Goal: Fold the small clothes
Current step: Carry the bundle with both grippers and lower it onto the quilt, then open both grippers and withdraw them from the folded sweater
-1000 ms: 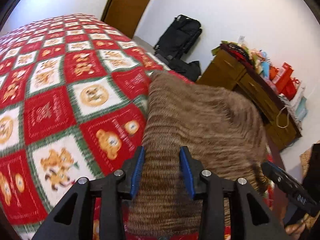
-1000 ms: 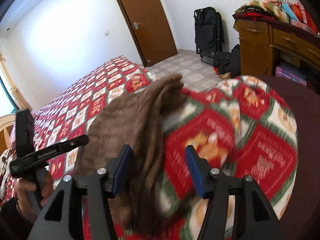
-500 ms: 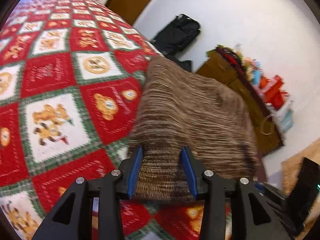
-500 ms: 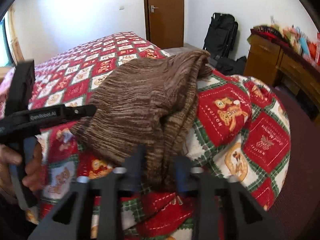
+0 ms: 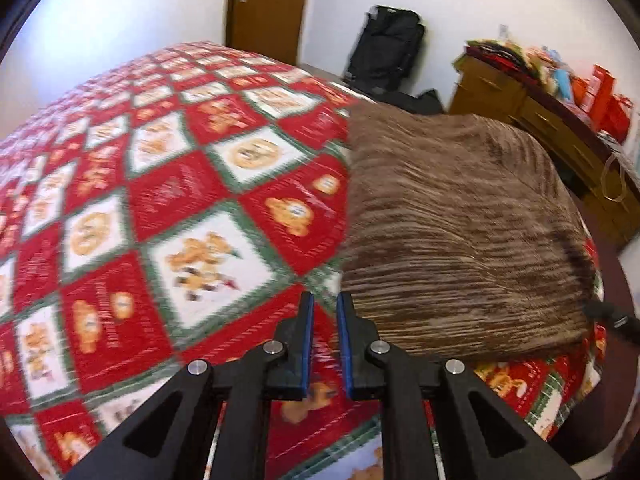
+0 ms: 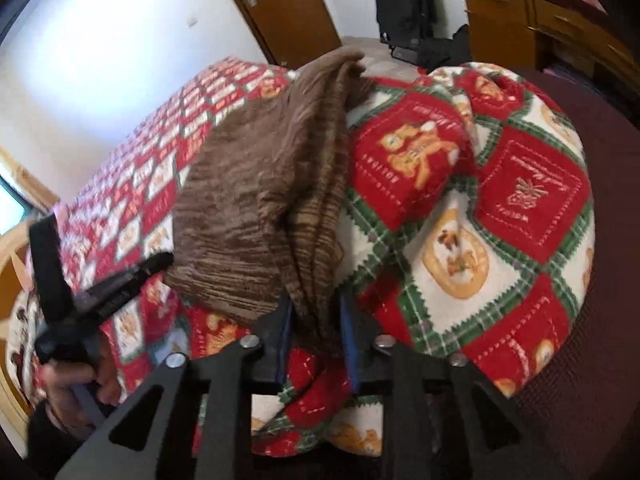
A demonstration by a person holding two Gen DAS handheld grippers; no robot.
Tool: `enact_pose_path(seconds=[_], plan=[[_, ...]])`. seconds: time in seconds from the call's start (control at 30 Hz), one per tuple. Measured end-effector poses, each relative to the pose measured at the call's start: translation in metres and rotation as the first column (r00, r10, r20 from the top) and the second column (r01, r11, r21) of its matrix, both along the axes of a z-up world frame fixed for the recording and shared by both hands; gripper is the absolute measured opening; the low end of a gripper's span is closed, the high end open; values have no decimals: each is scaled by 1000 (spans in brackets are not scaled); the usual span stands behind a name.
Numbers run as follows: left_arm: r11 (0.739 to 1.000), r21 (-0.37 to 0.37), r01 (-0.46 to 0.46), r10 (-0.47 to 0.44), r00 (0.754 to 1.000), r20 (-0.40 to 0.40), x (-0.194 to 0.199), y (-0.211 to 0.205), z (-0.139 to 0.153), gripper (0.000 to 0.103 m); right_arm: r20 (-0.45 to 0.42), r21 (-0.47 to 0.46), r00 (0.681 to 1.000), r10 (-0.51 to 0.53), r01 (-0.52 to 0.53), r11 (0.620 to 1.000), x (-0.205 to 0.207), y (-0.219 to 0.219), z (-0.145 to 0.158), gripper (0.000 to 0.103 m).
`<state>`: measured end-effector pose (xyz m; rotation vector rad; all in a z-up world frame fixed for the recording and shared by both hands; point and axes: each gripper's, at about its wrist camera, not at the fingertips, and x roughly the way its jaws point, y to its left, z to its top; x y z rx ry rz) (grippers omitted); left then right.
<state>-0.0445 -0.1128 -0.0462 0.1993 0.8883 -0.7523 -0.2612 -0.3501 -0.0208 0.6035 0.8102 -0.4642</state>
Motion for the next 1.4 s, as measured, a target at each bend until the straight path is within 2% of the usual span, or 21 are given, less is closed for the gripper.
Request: enact_pose_path(seconds=[0.03, 0.1, 0.13, 0.17, 0.23, 0.3, 0.43, 0.5, 0.57, 0.6, 0.77, 0.87, 0.97, 1.07, 1.13, 1.27, 1.33, 1.4], plan=[[1000, 9, -26, 25, 999, 40, -1, 3, 6, 12, 19, -31, 1000, -20, 21, 999, -7, 2, 9, 28], [998, 22, -57, 54, 992, 112, -5, 3, 16, 12, 55, -163, 997, -62, 71, 984, -9, 9, 33, 30], [998, 22, -63, 59, 989, 137, -6, 3, 20, 12, 66, -220, 995, -77, 89, 971, -8, 15, 43, 37], [998, 19, -61, 57, 986, 158, -10, 4, 24, 12, 79, -270, 993, -87, 105, 957, -6, 20, 51, 55], [998, 14, -57, 53, 983, 177, -14, 3, 28, 12, 98, -341, 991, -90, 119, 932, 2, 31, 59, 79], [998, 21, -59, 54, 979, 198, -17, 3, 31, 12, 87, -398, 993, -86, 114, 910, 12, 45, 58, 81], [998, 31, -51, 43, 974, 220, -25, 2, 34, 12, 77, -440, 995, -60, 88, 893, 24, 60, 49, 81], [998, 36, -47, 38, 974, 223, -25, 0, 36, 12, 101, -484, 995, -28, 73, 872, 25, 63, 53, 72], [998, 37, -50, 41, 975, 220, -24, 0, 37, 12, 79, -533, 997, 13, 31, 846, 41, 62, 57, 28], [998, 35, -51, 42, 976, 214, -23, 0, 37, 12, 65, -534, 998, 26, 13, 845, 50, 60, 56, 23], [996, 54, -67, 55, 977, 206, -19, -5, 31, 12, 13, -493, 1000, 15, -7, 870, 85, 19, 47, 21], [995, 77, -68, 51, 977, 209, -18, -11, 26, 12, -54, -490, 998, -14, -15, 872, 100, -5, 32, 21], [993, 104, -60, 35, 975, 221, -18, -20, 24, 12, -114, -426, 993, -37, -15, 905, 103, -29, 14, 20], [992, 117, -44, 19, 978, 210, -15, -31, 19, 12, -125, -437, 991, -38, -20, 899, 103, -32, 15, 17], [992, 125, -25, 3, 984, 180, -12, -38, 12, 12, -120, -413, 992, -44, -9, 910, 104, -35, 16, 17], [979, 202, -19, -10, 990, 139, -10, -47, -12, 12, -117, -413, 992, -43, -9, 911, 100, -34, 17, 16], [974, 224, -35, -2, 987, 162, -12, -43, -17, 12, -92, -412, 995, -35, -6, 911, 94, -30, 21, 19], [977, 209, -44, 14, 989, 144, -10, -37, -17, 12, -28, -406, 999, -30, 16, 914, 84, -20, 29, 22]])
